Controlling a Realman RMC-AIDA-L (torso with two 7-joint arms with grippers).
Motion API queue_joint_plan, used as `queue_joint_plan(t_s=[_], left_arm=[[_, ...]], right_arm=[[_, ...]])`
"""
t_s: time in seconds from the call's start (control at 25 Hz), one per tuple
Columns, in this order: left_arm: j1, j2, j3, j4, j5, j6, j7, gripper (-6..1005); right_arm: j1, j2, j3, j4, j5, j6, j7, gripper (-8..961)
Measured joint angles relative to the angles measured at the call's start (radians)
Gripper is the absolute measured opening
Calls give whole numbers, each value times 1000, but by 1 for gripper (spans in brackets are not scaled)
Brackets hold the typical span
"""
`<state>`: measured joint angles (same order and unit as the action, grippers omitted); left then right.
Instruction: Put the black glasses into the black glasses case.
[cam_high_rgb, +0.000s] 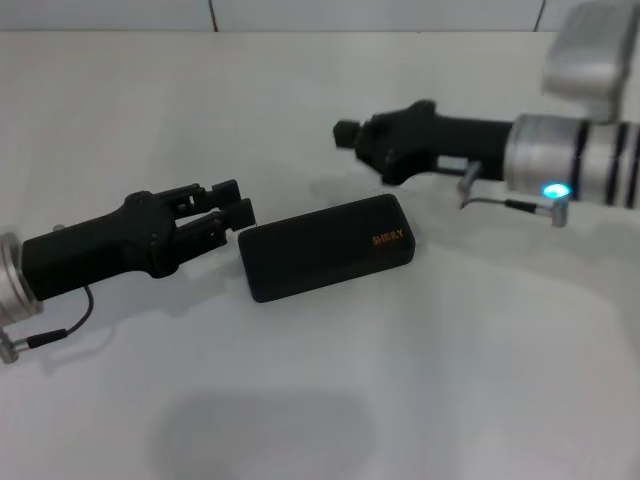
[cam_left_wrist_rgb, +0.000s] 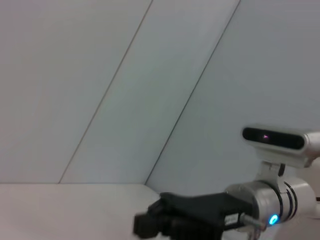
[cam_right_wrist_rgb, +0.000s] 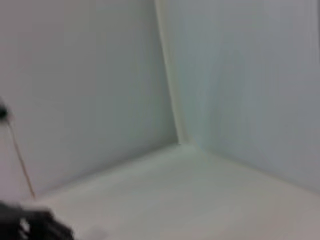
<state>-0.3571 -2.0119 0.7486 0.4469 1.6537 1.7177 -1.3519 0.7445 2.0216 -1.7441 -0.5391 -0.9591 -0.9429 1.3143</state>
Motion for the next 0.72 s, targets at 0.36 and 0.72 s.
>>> queue_joint_plan(t_s=[0.36, 0.72], left_arm=[[6, 13, -11, 8, -32, 115, 20, 434], [2, 32, -5, 26, -31, 161, 20, 563]], right_arm=[[-132, -76, 285, 50, -19, -473, -114, 138], [-216, -200, 372, 56, -260, -822, -143, 467]])
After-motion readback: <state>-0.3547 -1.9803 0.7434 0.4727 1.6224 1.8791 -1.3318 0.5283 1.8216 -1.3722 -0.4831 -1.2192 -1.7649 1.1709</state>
